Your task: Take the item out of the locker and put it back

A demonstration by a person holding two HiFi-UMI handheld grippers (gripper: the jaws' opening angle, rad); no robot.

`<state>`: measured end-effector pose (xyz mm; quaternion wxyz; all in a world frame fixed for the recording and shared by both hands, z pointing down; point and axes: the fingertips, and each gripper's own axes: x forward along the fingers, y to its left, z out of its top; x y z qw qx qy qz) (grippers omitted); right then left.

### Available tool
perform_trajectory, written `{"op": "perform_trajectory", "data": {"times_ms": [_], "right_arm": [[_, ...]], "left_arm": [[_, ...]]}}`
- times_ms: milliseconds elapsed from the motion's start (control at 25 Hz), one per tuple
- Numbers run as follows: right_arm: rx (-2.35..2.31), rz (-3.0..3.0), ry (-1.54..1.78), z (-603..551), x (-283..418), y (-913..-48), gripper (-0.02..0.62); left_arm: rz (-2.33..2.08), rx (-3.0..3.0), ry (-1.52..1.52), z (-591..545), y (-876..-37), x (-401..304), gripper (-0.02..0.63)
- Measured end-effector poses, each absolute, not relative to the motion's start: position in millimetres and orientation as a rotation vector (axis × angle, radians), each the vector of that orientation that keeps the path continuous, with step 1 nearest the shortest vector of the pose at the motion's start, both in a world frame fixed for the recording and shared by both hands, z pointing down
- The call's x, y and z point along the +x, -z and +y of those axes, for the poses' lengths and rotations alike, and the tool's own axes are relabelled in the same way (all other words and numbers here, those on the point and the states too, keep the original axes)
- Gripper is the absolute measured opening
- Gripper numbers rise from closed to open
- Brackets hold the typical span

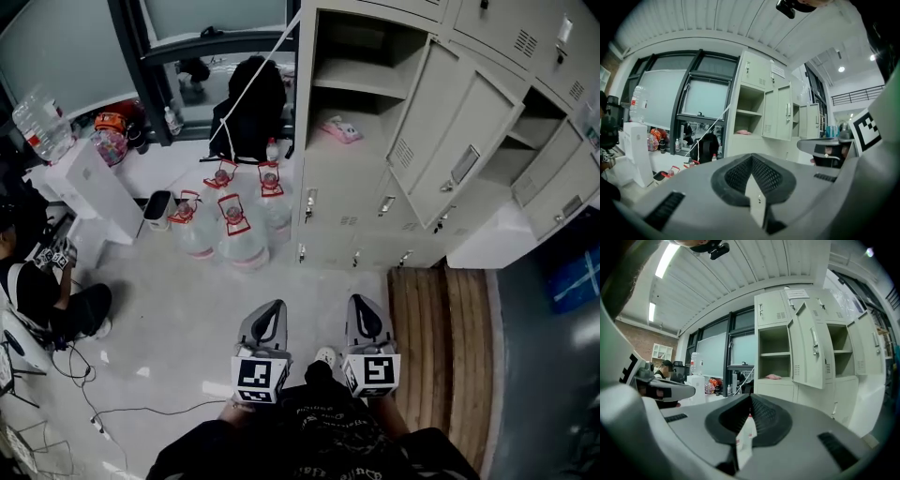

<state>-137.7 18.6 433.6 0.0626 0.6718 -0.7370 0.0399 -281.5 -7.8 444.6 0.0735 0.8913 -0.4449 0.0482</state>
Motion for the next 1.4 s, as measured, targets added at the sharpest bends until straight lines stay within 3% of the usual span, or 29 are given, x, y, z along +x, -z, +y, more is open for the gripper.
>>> {"op": "perform_trajectory", "data": {"times_ms": [640,1400], "right_arm": [[1.861,-2.308,-0.164,-63.1,-49.7,-441.9,0.005],[1.906,-2.336,-0.148,-148.0,-29.4,-414.6,0.006]], "left_arm": [[-1.442,2.572,-0.153,-84.1,-457.1,-189.1,0.007],[-1.435,2.628,-0.162,-161.9,-438.9,-155.8,0.008]]}}
